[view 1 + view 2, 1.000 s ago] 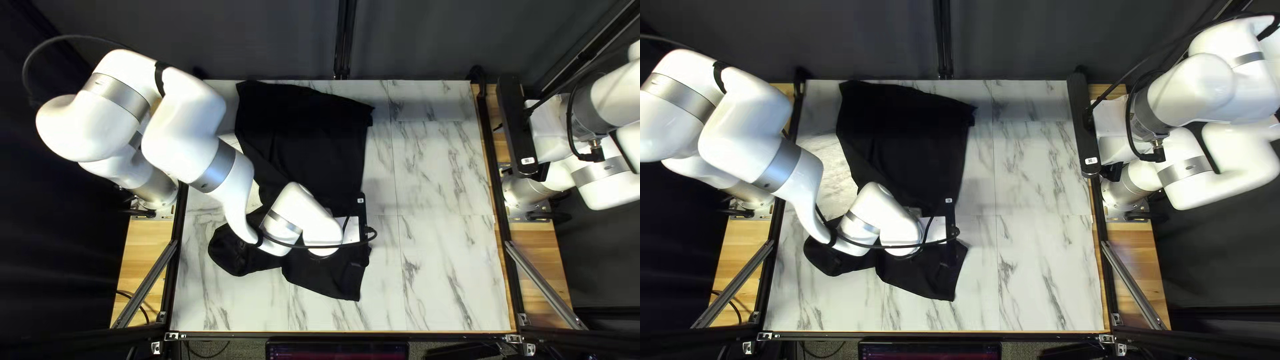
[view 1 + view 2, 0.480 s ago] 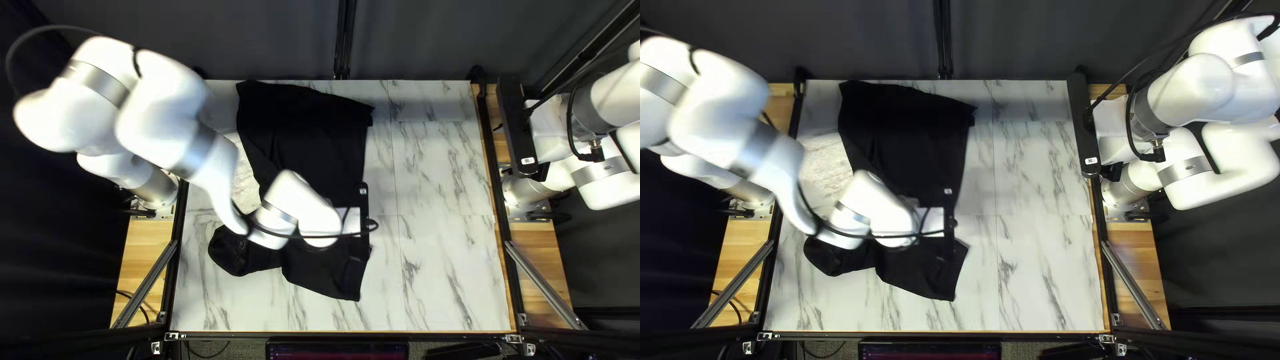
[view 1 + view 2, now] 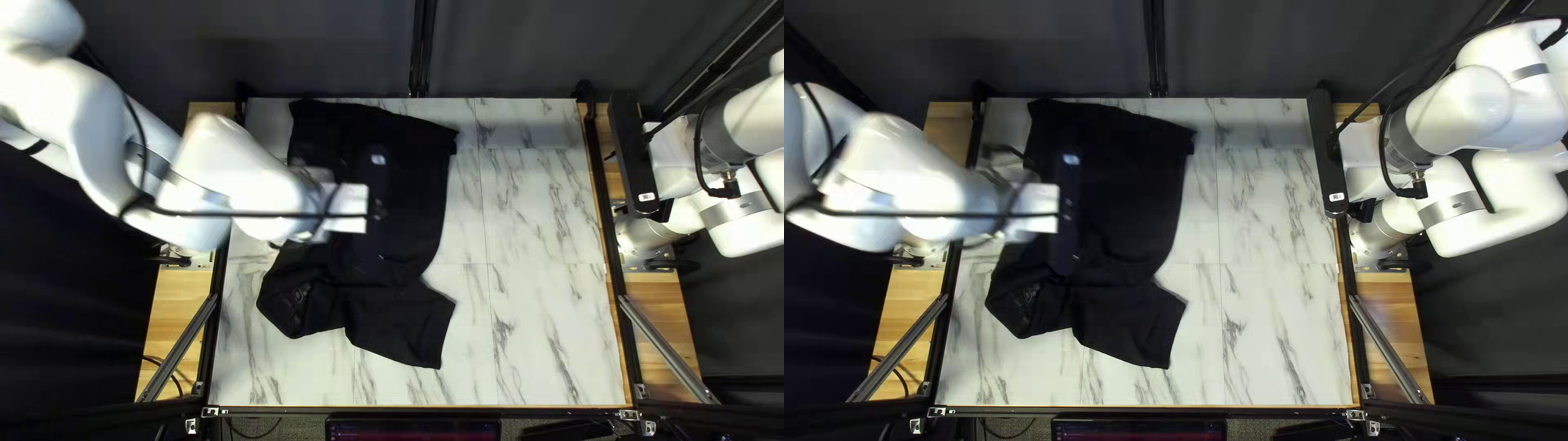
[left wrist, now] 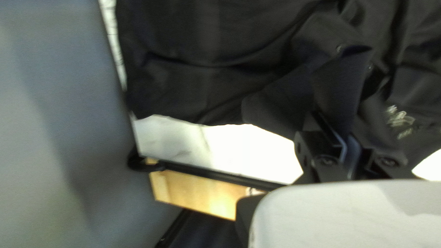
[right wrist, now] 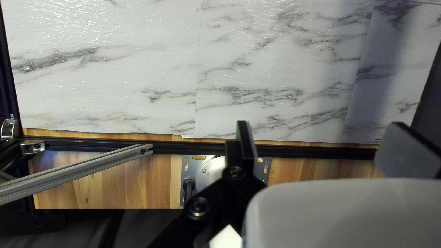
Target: Fold t-shirt
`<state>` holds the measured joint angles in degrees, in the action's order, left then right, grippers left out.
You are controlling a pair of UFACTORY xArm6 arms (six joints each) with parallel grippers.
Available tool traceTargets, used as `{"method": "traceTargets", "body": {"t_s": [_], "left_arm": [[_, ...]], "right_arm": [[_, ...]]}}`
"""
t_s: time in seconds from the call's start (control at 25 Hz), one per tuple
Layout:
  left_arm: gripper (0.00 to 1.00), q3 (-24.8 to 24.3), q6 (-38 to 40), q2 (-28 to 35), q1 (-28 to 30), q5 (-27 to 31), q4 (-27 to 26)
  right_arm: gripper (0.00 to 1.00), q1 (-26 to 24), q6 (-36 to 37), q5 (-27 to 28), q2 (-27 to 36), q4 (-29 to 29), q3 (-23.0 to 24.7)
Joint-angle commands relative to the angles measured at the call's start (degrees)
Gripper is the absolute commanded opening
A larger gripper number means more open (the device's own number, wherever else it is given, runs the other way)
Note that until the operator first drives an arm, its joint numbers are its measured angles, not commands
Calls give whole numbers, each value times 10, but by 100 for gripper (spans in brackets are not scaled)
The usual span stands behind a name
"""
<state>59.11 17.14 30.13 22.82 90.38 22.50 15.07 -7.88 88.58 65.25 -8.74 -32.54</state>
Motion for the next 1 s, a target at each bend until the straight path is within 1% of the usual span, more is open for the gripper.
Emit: {"method": "traceTargets", "body": {"t_s": [0.04,0.16,0.2,0.28,0.4,0.48,0.68,0.72,0.84,1.0], "left_arm": [[0,17,-29,7,-7,-7,-1],[0,54,-50,-3,-6,8,-1],[0,73,-58,-4,-3,23,1],[0,92,-64,0,6,46,5],[0,137,-67,11,32,109,21],[0,154,-67,15,41,135,28],[0,220,-68,15,70,227,54],[0,244,-70,14,78,257,64],[0,292,-75,3,90,313,83],[0,307,-90,9,72,340,94]], "right_arm": [[100,0,0,0,0,0,0],[100,0,0,0,0,0,0],[100,0,0,0,0,0,0],[100,0,0,0,0,0,0],[100,0,0,0,0,0,0],[100,0,0,0,0,0,0],[100,0,0,0,0,0,0],[100,0,0,0,0,0,0],[100,0,0,0,0,0,0],[100,0,0,0,0,0,0]]}}
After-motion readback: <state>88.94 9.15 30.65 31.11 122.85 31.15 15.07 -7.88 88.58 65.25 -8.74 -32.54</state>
